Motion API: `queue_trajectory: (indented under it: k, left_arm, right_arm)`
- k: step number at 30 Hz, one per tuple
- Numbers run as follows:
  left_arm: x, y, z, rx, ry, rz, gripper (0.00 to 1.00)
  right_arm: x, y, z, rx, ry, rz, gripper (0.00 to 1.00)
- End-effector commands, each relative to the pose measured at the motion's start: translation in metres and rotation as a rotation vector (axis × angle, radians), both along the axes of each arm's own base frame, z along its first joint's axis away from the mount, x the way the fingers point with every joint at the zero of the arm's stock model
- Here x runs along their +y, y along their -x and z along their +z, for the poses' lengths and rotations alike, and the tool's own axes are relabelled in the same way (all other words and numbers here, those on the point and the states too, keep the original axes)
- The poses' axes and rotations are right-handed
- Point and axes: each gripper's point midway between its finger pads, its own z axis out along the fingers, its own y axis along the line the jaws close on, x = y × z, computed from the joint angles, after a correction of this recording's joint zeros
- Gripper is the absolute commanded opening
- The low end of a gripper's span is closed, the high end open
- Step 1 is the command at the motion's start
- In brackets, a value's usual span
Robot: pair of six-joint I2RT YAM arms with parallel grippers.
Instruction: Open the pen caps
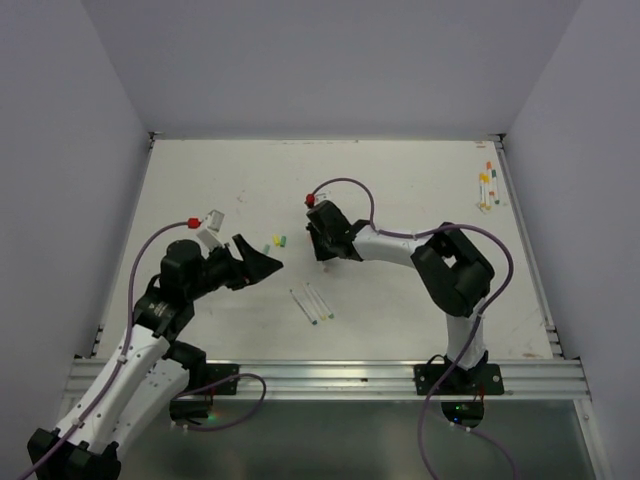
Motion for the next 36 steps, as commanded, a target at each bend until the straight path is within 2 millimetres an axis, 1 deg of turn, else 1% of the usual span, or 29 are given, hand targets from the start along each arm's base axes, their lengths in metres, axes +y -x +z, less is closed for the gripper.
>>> queue_trajectory:
  k: [1, 4, 6, 7, 8, 9, 10, 11, 13, 14, 15, 16, 17, 18, 19, 20, 22, 23, 25, 26, 27, 28, 29, 31, 32, 33, 35, 36]
  left_arm:
    - [0.002, -0.002, 0.021, -0.050, -0.015, -0.007, 0.80]
    - [-0.002, -0.003, 0.009, -0.012, -0.054, -0.047, 0.80]
    - [-0.004, -0.004, -0.004, 0.012, -0.071, -0.069, 0.80]
    - [-0.004, -0.002, -0.015, 0.024, -0.080, -0.079, 0.80]
    - [-0.006, -0.005, -0.015, 0.007, -0.072, -0.084, 0.80]
    - [-0.007, -0.006, -0.020, 0.010, -0.072, -0.089, 0.80]
    - [-0.006, -0.005, -0.031, 0.020, -0.081, -0.092, 0.80]
    - [-0.007, -0.010, -0.037, 0.027, -0.088, -0.084, 0.80]
    - [-0.006, -0.012, -0.050, 0.043, -0.109, -0.086, 0.80]
    - [-0.008, -0.016, -0.055, 0.040, -0.113, -0.091, 0.80]
    - [-0.007, -0.019, -0.059, 0.041, -0.122, -0.085, 0.79]
    - [-0.006, -0.021, -0.065, 0.044, -0.138, -0.077, 0.79]
    - [-0.005, -0.026, -0.066, 0.035, -0.142, -0.065, 0.79]
    - [-0.004, -0.030, -0.072, 0.046, -0.154, -0.049, 0.79]
    - [-0.005, -0.032, -0.074, 0.050, -0.145, -0.047, 0.79]
    - [-0.009, -0.038, -0.073, 0.027, -0.125, -0.049, 0.79]
    - [-0.013, -0.044, -0.073, 0.021, -0.108, -0.052, 0.79]
    - [-0.014, -0.048, -0.076, 0.023, -0.110, -0.053, 0.79]
    - [-0.016, -0.054, -0.078, 0.016, -0.101, -0.044, 0.79]
    - [-0.017, -0.058, -0.085, 0.032, -0.106, -0.038, 0.79]
    - [-0.018, -0.059, -0.088, 0.039, -0.103, -0.039, 0.79]
    - [-0.020, -0.062, -0.088, 0.039, -0.094, -0.043, 0.79]
    - [-0.024, -0.064, -0.093, 0.051, -0.090, -0.058, 0.79]
    - [-0.029, -0.069, -0.089, 0.039, -0.074, -0.070, 0.77]
    - [-0.030, -0.070, -0.091, 0.044, -0.071, -0.072, 0.77]
    - [-0.030, -0.071, -0.091, 0.044, -0.066, -0.070, 0.77]
    - [-0.030, -0.074, -0.087, 0.030, -0.060, -0.062, 0.77]
    - [-0.031, -0.074, -0.087, 0.029, -0.056, -0.060, 0.77]
  right_arm:
    - [-0.019, 0.023, -0.044, 0.095, 0.223, -0.012, 0.01]
    - [-0.021, 0.022, -0.049, 0.078, 0.271, -0.007, 0.00]
    - [-0.017, 0.022, -0.049, 0.078, 0.246, -0.010, 0.00]
    - [-0.015, 0.022, -0.049, 0.078, 0.233, -0.005, 0.00]
    - [-0.010, 0.022, -0.047, 0.071, 0.203, -0.010, 0.00]
    - [-0.007, 0.022, -0.045, 0.068, 0.180, -0.006, 0.00]
    - [-0.006, 0.024, -0.042, 0.064, 0.158, 0.001, 0.00]
    - [-0.001, 0.021, -0.037, 0.042, 0.130, -0.001, 0.00]
    - [0.003, 0.023, -0.029, 0.036, 0.094, 0.016, 0.00]
    - [0.004, 0.023, -0.026, 0.031, 0.083, 0.018, 0.00]
    - [0.005, 0.023, -0.022, 0.026, 0.074, 0.023, 0.00]
    - [0.005, 0.024, -0.015, 0.017, 0.057, 0.038, 0.00]
    - [0.006, 0.025, -0.011, 0.011, 0.051, 0.048, 0.00]
    - [0.005, 0.024, -0.008, 0.002, 0.055, 0.051, 0.00]
    - [0.004, 0.024, -0.004, -0.007, 0.060, 0.060, 0.00]
    - [0.006, 0.023, 0.004, -0.021, 0.047, 0.067, 0.00]
    - [0.005, 0.025, 0.008, -0.029, 0.044, 0.079, 0.00]
    - [0.005, 0.025, 0.013, -0.035, 0.036, 0.084, 0.00]
    - [0.004, 0.027, 0.016, -0.043, 0.027, 0.091, 0.00]
    - [0.004, 0.028, 0.024, -0.055, 0.008, 0.097, 0.00]
    - [0.005, 0.032, 0.027, -0.052, -0.011, 0.107, 0.00]
    - [0.001, 0.036, 0.024, -0.048, -0.006, 0.110, 0.00]
    - [-0.001, 0.037, 0.026, -0.053, -0.009, 0.115, 0.00]
    - [-0.001, 0.045, 0.035, -0.058, -0.044, 0.144, 0.00]
    - [0.000, 0.048, 0.039, -0.064, -0.062, 0.155, 0.00]
    - [0.000, 0.054, 0.044, -0.061, -0.090, 0.173, 0.00]
    - [0.002, 0.059, 0.053, -0.065, -0.122, 0.190, 0.00]
    - [0.003, 0.061, 0.061, -0.071, -0.142, 0.195, 0.00]
